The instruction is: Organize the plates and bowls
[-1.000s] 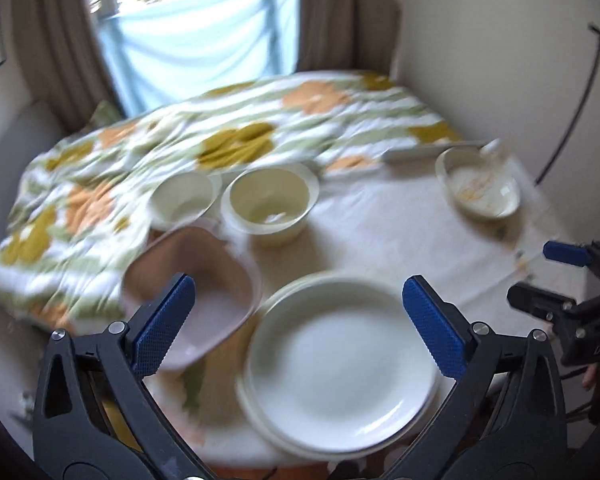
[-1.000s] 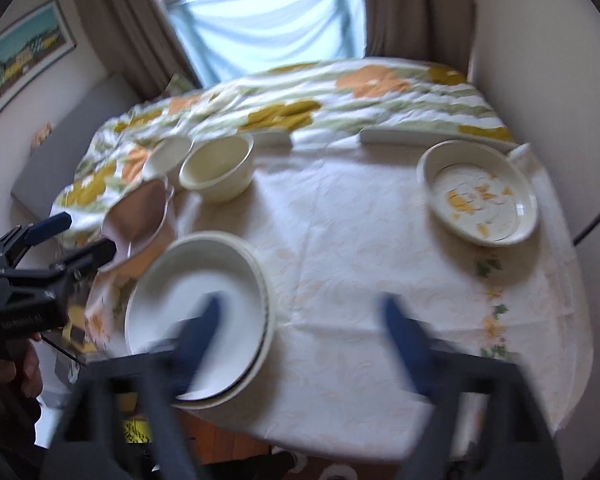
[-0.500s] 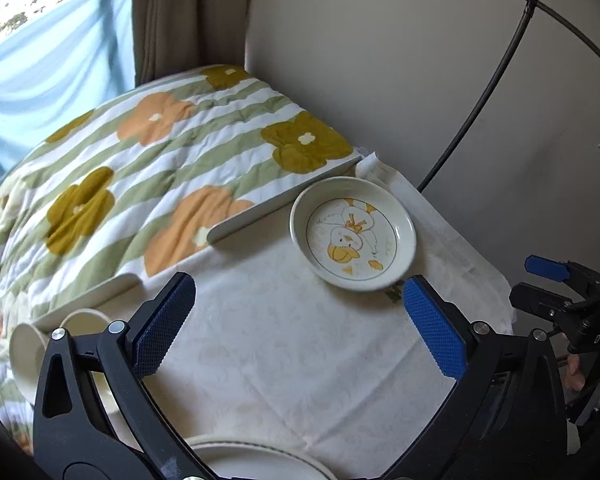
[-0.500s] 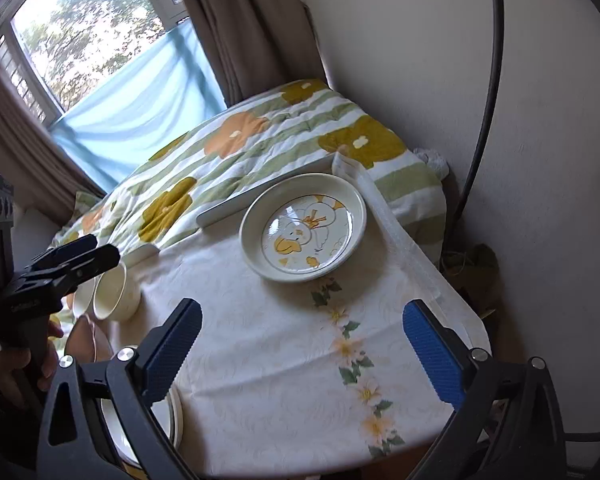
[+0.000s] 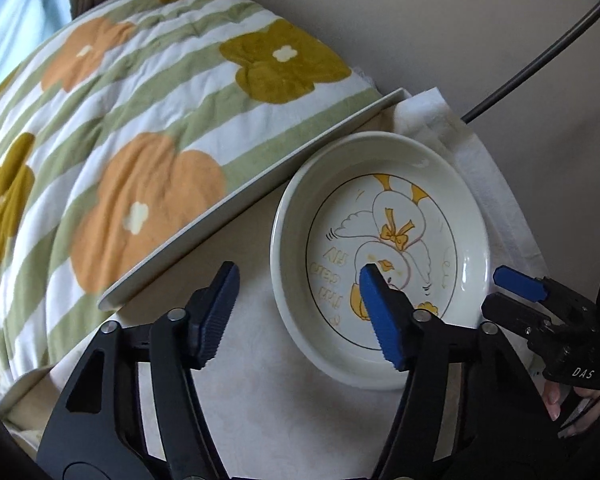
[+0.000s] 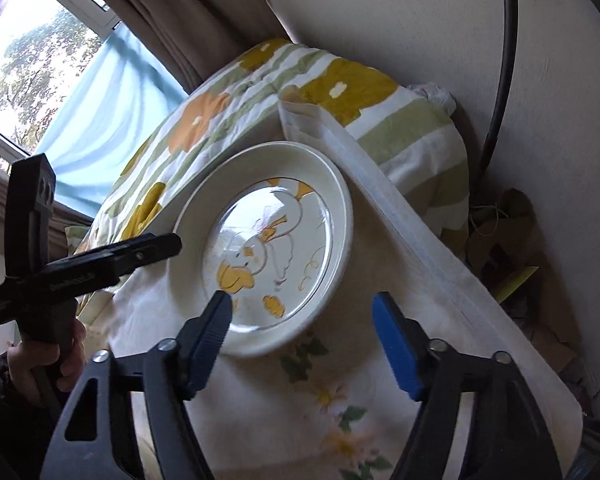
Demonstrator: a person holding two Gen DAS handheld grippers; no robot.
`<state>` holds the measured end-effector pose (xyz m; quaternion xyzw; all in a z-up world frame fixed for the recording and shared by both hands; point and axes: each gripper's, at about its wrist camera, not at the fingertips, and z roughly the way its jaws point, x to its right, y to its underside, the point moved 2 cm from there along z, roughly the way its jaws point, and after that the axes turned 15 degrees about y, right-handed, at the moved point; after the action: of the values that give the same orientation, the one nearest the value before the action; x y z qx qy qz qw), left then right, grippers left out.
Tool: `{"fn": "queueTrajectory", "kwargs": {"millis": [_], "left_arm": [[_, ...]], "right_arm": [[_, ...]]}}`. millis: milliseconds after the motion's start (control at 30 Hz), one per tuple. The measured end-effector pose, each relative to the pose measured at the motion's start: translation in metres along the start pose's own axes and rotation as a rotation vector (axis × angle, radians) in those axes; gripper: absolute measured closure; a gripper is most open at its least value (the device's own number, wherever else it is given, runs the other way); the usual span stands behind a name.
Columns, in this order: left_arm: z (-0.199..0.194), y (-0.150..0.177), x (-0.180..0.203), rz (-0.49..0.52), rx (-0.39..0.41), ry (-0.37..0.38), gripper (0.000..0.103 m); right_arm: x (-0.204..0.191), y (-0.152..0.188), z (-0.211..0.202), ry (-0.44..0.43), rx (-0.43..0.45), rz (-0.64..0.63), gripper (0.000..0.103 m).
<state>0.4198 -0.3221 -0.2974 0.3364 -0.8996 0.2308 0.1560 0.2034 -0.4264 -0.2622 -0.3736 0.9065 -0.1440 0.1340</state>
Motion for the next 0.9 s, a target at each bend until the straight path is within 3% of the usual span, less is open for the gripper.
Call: {"fn": "queueTrajectory", "kwargs": {"millis": [100, 167, 233, 267, 433, 700, 900], "left_arm": [[0.011, -0.004, -0.004, -0.001, -0.014, 0.003, 0.053], [0.014, -0.006, -0.008, -0.006, -0.013, 0.006, 0.062], [0.018, -0.009, -0.012, -0.011, -0.022, 0.003, 0.085], [0.019, -0.01, -0.013, -0.01, -0.028, -0.008, 0.087], [0.02, -0.012, -0.014, 0.012, -0.026, -0.013, 0.088], [0.009, -0.008, -0.003, 0.029, -0.003, -0.043, 0.088], [-0.031, 0.007, 0.016, 0.023, 0.063, -0.047, 0.088]], "right_arm": [[0.0, -0.003, 0.011, 0.009, -0.015, 0.006, 0.046], [-0.001, -0.005, 0.018, -0.001, -0.028, 0.015, 0.054], [-0.003, -0.007, 0.024, 0.0, -0.033, 0.017, 0.066], [-0.004, -0.007, 0.025, 0.005, -0.032, 0.014, 0.071], [-0.002, -0.009, 0.027, 0.049, -0.021, 0.026, 0.087], [-0.002, -0.01, 0.02, 0.038, -0.01, 0.009, 0.088], [-0.01, -0.009, -0.014, 0.025, 0.042, -0.055, 0.088]]}}
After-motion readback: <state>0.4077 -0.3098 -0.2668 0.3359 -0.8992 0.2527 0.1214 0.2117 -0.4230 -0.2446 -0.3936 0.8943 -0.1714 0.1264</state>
